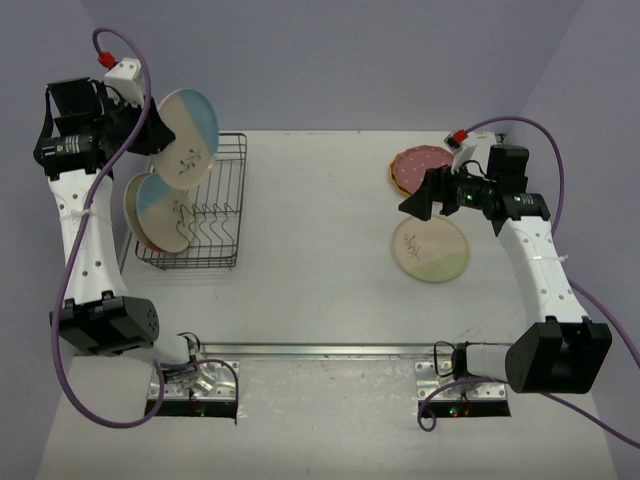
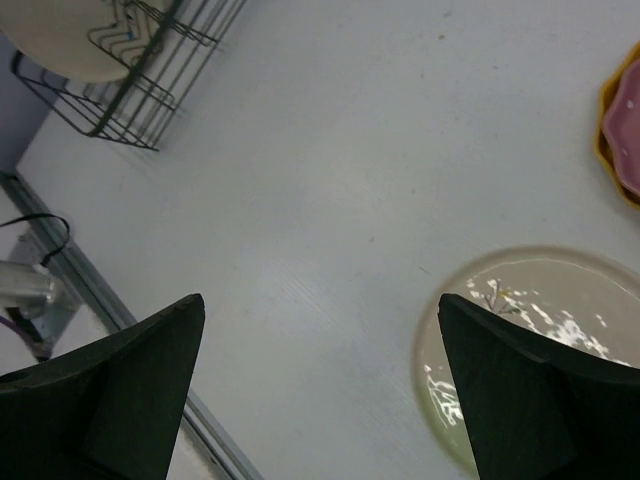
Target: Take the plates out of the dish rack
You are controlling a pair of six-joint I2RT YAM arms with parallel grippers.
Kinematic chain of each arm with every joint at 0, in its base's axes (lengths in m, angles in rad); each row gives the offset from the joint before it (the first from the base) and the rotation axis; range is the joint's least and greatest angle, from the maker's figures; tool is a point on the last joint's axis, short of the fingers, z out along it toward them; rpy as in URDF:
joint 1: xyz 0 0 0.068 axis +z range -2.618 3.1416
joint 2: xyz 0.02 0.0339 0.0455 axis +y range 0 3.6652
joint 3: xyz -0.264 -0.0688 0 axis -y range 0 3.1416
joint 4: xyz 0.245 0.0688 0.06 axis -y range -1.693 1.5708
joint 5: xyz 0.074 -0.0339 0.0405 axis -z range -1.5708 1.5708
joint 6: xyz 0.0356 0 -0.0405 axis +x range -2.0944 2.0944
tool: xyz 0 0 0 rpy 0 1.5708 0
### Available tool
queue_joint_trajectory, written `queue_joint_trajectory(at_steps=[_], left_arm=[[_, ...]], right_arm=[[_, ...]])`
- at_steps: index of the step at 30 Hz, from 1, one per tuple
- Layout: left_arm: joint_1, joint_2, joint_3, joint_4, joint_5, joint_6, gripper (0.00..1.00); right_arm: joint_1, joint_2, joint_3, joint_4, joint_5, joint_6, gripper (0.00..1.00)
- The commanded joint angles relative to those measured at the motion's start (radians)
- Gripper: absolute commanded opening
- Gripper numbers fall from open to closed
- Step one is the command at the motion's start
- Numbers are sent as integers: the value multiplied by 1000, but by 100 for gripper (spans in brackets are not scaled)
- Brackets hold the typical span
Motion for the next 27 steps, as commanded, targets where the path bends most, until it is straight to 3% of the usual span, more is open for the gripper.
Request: queue_joint_trajectory(at_steps=[1,4,7,12,18,23,27], left_arm=[[-11,-151,-123,43,590,-31,0],[-47,-207,-277,101,791,-62,0],[-115,-227,-379,104,892,-58,0],[-337,-250,-480,155,864,-101,0],[-359,-263,-574,246,880,-183,0],[-360,-257,-602,294,901,-225,0],[-362,-236,-606,315,905,-244,0]], right_arm=[[3,-27,-31,205,-230,180,99],[22,-20,-68,379,-345,367,99],[89,-16,-88,470,-362,420,99],[267,17,-60,481,-312,412,99],[368,78,-38,542,-319,469,93],[409,112,-24,542,-338,457,77],[471,135,-5,519,-329,420,71]])
